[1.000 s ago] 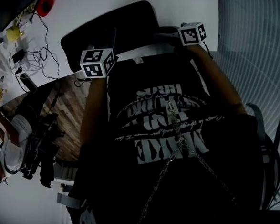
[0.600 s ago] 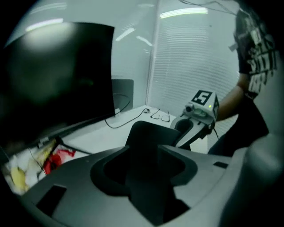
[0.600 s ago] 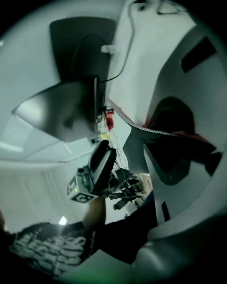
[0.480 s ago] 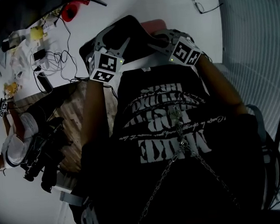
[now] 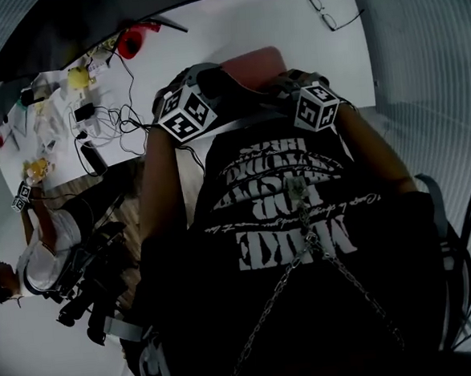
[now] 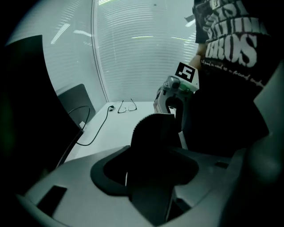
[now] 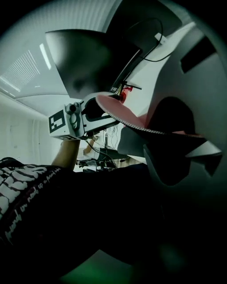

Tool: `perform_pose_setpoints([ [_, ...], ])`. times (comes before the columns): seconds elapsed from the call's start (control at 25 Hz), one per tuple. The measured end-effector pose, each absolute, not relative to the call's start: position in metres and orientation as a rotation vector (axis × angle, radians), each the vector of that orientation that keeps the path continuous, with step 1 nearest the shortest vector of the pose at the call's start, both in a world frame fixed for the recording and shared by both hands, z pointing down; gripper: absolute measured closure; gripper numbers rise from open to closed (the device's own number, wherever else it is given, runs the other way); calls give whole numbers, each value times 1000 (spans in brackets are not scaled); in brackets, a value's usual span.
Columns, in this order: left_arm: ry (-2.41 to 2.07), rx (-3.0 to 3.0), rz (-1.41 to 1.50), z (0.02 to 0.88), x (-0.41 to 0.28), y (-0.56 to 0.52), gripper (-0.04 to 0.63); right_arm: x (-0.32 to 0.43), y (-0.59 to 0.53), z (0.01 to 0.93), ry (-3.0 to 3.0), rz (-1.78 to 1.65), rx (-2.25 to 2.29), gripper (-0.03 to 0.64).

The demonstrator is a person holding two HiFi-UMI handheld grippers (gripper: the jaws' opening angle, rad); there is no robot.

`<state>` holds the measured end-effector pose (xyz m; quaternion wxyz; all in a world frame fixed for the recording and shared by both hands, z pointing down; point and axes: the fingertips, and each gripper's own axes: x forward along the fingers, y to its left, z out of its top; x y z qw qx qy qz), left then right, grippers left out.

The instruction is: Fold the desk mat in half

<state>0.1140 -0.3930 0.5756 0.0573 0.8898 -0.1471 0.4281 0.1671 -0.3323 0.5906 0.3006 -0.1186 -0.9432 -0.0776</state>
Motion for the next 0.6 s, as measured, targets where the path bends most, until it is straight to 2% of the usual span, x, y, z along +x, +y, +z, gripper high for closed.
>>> perform_pose_setpoints([
  [0.16,-343,2671,1254,567,112,-374,458,171,-336,599,-2518,-99,-228,571],
  [0.32,-285,2618,1105,562,116,-351,466,172,-342,590,-2540,-51,-196,571],
  [0.44,-430,2629,1271,580,107,-349,554,164,-341,590,-2547,-49,-221,571],
  [0.6,-516,2614,1344,571,96,-348,569,158,-349,593,-2529,-47,-260,571],
])
